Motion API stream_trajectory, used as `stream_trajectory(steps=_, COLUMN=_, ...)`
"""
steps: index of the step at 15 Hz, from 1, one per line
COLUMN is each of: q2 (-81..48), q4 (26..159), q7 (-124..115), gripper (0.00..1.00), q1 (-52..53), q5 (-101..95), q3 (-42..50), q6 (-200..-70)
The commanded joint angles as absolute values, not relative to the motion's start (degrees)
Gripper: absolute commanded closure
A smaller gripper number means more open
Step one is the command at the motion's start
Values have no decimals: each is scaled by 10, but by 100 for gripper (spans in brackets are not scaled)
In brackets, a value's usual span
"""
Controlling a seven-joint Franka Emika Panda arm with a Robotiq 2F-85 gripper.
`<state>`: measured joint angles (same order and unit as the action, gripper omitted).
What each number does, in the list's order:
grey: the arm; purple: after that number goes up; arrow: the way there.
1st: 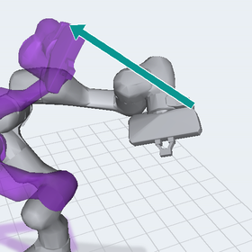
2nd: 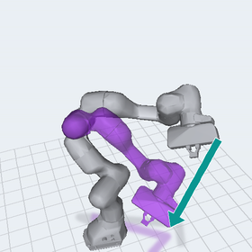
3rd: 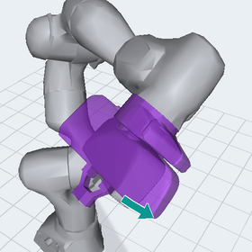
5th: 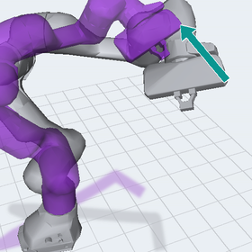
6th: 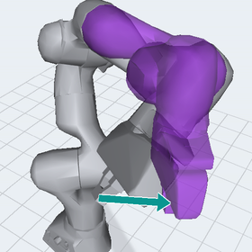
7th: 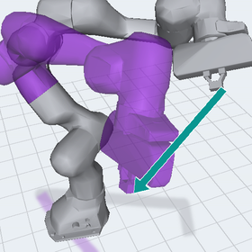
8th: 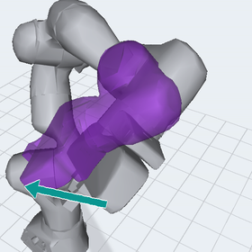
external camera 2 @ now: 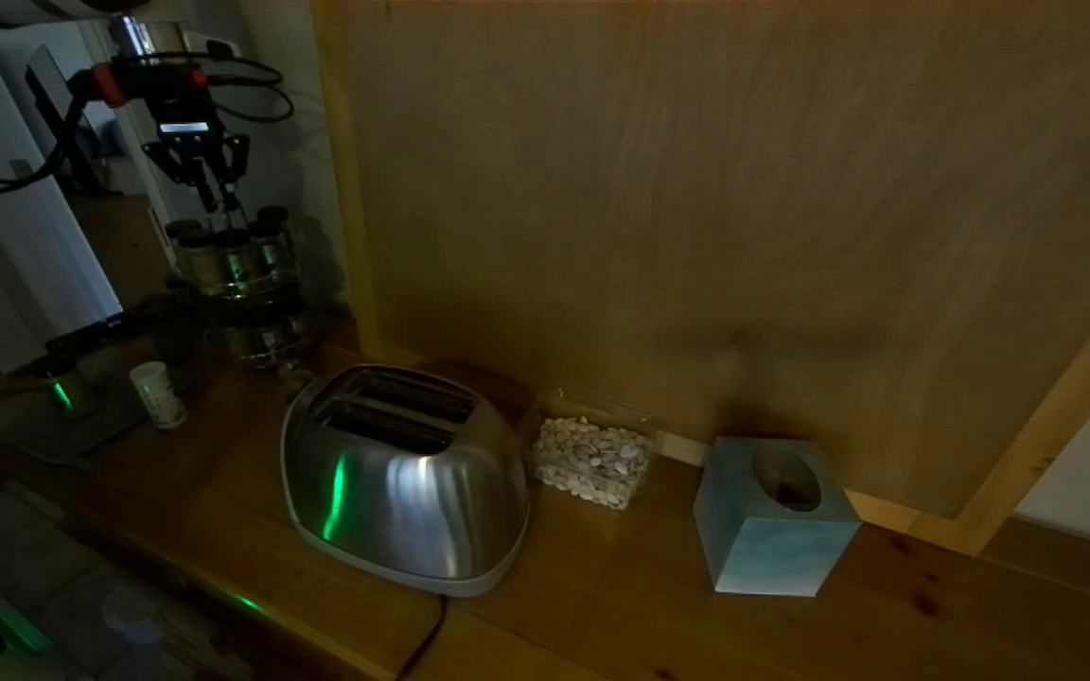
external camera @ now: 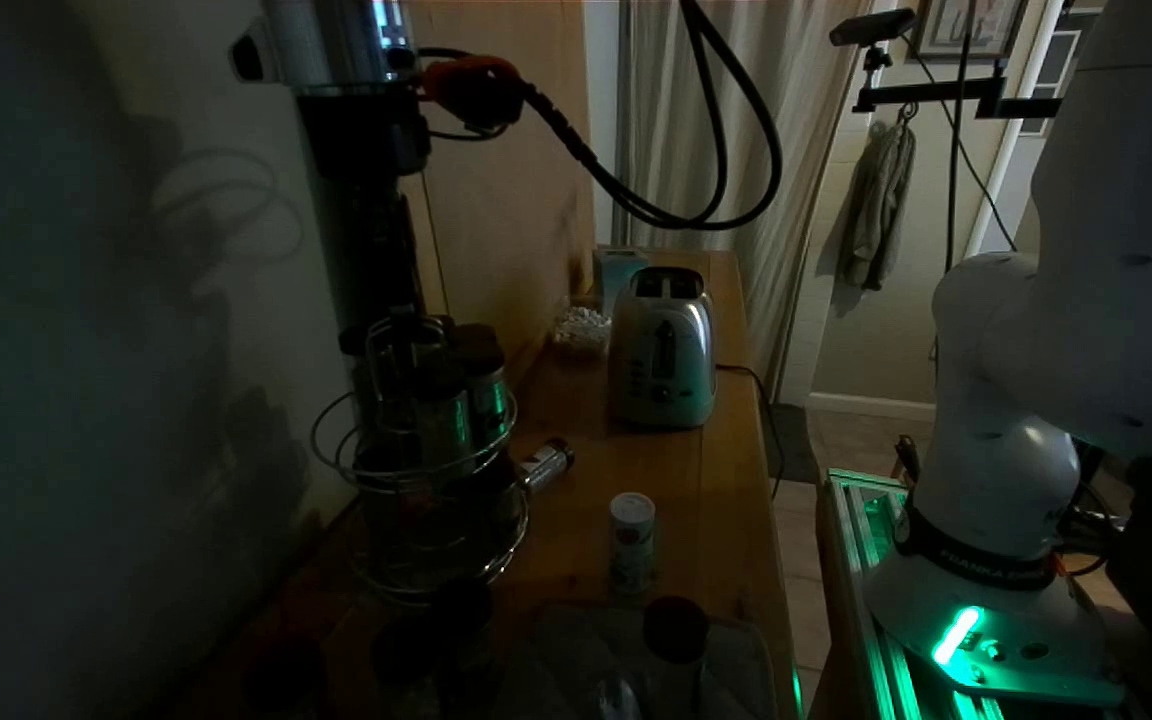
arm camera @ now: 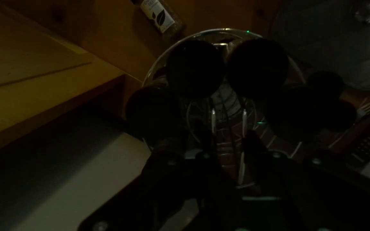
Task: Twist around the spice rack then put the bottle on the rack
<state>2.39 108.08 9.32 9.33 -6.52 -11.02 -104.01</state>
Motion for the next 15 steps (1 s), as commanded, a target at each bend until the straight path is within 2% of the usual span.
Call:
stream_trajectory(steps=1, q2=23, q4=1079, q7=93, gripper=72, q1=97, q5=-65, q3=-107, q6=-1038)
stream_trajectory(steps=4, q2=23, q4=1079, q7=92, gripper=72, q1=97, q5=-65, q3=-107, q6=-1037)
stream_trajectory(steps=5, q2=24, q4=1080, q7=107, gripper=93, q1=98, q5=-68, q3=-108, q6=-1036)
stream_trajectory(steps=15, q2=44, q4=1104, q7=310, gripper=93, q1=111, q5=-127, q3=-115, q6=-1066)
